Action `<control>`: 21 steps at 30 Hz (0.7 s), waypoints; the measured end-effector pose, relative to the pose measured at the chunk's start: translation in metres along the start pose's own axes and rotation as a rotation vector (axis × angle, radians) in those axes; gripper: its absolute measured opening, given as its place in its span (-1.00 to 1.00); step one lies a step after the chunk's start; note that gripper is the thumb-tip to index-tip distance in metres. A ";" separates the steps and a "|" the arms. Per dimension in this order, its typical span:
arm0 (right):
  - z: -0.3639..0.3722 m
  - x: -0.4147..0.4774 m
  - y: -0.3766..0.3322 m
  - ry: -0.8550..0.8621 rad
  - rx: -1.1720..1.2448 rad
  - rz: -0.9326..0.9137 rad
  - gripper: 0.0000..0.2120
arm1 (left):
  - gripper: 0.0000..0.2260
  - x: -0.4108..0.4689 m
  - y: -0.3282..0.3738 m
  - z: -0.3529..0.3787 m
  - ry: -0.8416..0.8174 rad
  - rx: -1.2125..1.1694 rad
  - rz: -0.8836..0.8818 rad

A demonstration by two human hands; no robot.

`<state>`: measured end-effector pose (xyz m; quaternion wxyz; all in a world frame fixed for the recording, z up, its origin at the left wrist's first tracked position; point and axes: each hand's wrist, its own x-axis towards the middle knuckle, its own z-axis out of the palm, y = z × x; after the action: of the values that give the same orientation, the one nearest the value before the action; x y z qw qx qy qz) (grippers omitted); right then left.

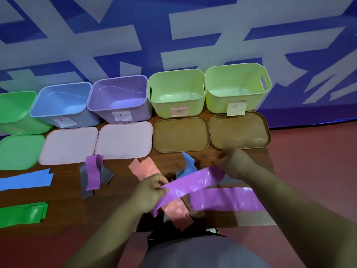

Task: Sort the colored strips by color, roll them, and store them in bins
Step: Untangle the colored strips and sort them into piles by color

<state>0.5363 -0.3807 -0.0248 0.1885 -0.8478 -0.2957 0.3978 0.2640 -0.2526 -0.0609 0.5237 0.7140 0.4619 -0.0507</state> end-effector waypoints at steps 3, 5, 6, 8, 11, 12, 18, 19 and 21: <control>0.002 -0.002 -0.001 -0.241 -0.199 0.080 -0.76 | -0.92 0.008 -0.006 0.008 -0.160 0.152 -0.013; 0.005 -0.007 0.006 -0.226 -0.269 0.064 -0.83 | -0.90 0.010 -0.009 0.018 -0.187 0.206 -0.003; 0.006 -0.010 0.011 -0.178 -0.276 0.051 -0.85 | -0.90 0.012 -0.009 0.023 -0.180 0.219 0.016; 0.005 -0.016 0.026 -0.104 -0.221 0.080 -0.85 | -0.93 0.014 -0.006 0.029 -0.171 0.247 0.054; 0.002 -0.023 0.056 -0.055 -0.204 0.115 -0.75 | -0.87 0.020 -0.001 0.039 -0.197 0.291 0.112; 0.001 -0.026 0.065 -0.026 -0.225 0.115 -0.75 | -0.84 0.023 0.002 0.044 -0.210 0.304 0.132; -0.008 -0.041 0.109 0.086 -0.146 0.170 -0.79 | -0.73 0.037 0.022 0.081 -0.291 0.399 0.199; -0.010 -0.042 0.117 0.083 -0.149 0.184 -0.79 | -0.73 0.037 0.026 0.087 -0.302 0.410 0.211; -0.012 -0.043 0.130 0.104 -0.169 0.207 -0.77 | -0.73 0.038 0.031 0.096 -0.307 0.414 0.236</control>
<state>0.5698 -0.5080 -0.0651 0.0895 -0.9061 -0.2288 0.3443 0.3474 -0.3069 -0.1033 0.4330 0.8385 0.2706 -0.1902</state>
